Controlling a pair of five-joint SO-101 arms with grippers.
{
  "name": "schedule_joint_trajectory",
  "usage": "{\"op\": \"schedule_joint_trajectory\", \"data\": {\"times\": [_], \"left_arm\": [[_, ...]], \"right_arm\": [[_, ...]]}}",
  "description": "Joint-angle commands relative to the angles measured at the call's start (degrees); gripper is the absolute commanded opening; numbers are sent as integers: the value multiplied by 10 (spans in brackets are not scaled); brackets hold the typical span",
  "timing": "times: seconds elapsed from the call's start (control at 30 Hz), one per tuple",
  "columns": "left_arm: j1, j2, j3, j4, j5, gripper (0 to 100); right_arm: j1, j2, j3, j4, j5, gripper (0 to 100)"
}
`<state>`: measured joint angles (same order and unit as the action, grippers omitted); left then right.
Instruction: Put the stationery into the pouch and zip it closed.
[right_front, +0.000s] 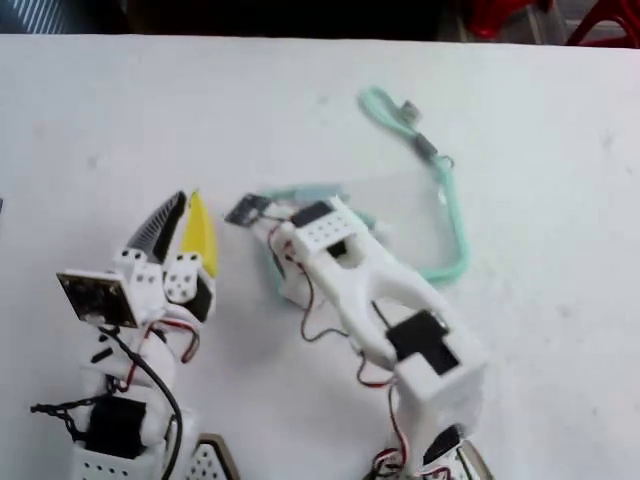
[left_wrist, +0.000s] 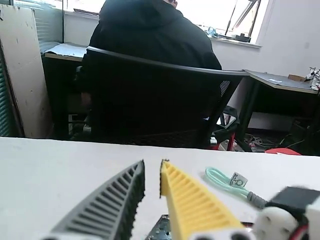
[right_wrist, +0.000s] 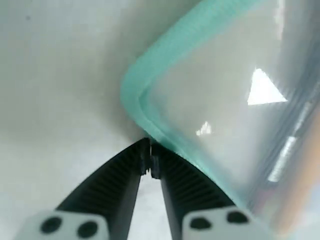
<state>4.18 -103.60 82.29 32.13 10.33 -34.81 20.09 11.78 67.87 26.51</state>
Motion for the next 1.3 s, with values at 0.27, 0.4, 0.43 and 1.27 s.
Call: {"op": "schedule_joint_trajectory", "data": {"times": [0.27, 0.4, 0.43, 1.27], "left_arm": [[-4, 6, -7, -17, 6, 83], [-4, 6, -7, -17, 6, 83], [-4, 6, -7, -17, 6, 83], [97, 10, -86, 39, -199, 83]], "right_arm": [[-9, -22, -264, 213, -26, 18], [55, -141, -287, 203, -26, 18], [73, -165, -286, 196, -26, 18], [276, -545, 85, 95, -261, 20]]}}
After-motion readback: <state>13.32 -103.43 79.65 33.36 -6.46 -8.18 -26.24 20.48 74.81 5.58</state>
